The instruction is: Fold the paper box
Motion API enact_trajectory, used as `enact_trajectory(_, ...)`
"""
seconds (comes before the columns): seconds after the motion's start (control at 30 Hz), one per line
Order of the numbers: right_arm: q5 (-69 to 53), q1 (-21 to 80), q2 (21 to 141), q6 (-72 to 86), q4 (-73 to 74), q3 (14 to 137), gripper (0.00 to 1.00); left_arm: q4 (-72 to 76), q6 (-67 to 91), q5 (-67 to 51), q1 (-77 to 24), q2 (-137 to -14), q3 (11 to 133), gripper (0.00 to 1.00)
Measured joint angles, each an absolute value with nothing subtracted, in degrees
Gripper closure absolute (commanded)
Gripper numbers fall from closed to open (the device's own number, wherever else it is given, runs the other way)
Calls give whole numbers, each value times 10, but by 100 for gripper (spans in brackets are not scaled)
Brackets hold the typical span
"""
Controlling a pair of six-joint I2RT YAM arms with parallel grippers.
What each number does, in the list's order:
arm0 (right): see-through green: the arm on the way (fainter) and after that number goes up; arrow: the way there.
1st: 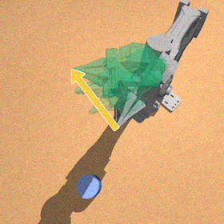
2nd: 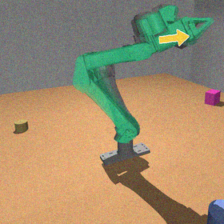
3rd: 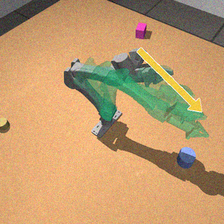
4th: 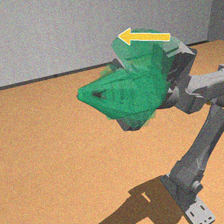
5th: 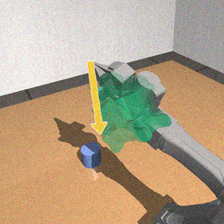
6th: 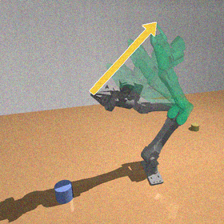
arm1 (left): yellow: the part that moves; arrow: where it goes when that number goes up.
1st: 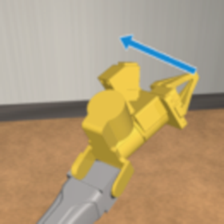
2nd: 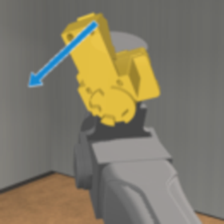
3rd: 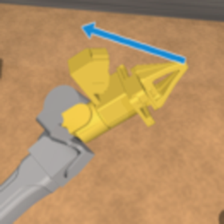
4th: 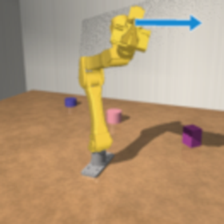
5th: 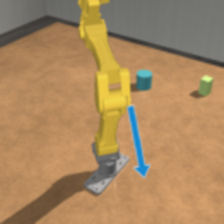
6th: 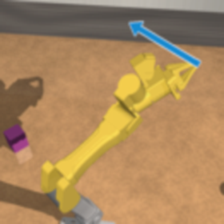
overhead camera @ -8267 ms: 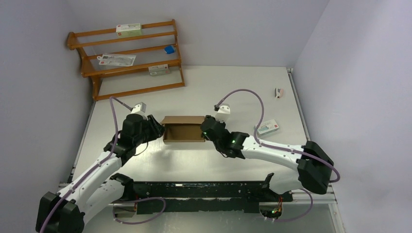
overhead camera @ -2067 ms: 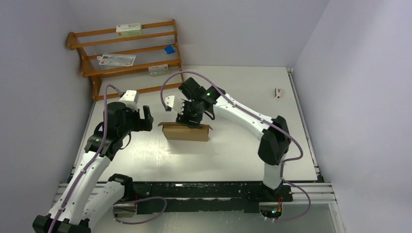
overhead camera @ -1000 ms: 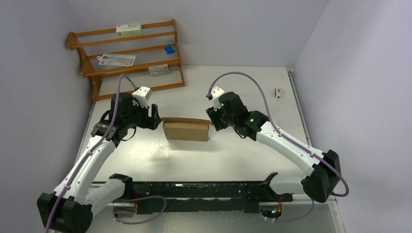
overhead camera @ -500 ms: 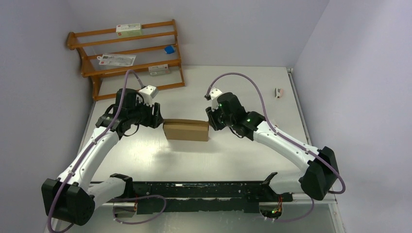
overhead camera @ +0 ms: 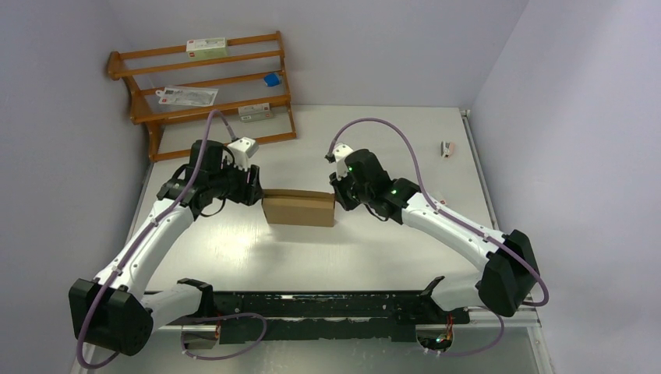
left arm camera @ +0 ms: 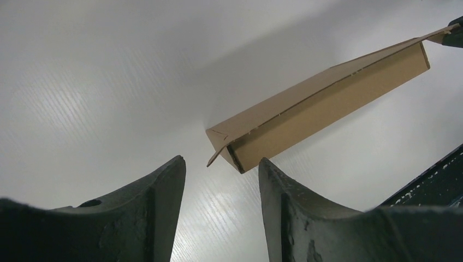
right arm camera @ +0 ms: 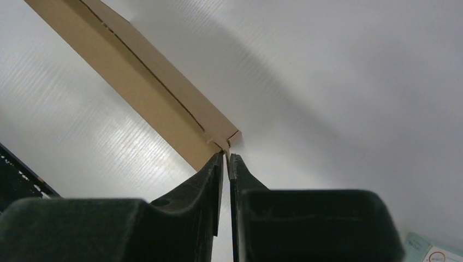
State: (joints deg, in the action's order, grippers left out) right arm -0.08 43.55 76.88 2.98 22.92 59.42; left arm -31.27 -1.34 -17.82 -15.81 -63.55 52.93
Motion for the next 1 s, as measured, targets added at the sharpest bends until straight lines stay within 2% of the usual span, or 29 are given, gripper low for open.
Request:
enact_trajectory(0.2,-1,435,770,30,229,594,100,-318,-17,-182,-162,-647,532,50)
enact_trajectory(0.4,-1,435,770,30,229,594,100,-322,-18,-185,-163,-649,536,59)
enact_trajectory(0.77,-6,435,770,27,229,594,100,-329,-32,-185,-168,-678,562,55)
enact_trajectory(1.0,-7,435,770,27,229,594,100,-333,-46,-182,-168,-696,574,60)
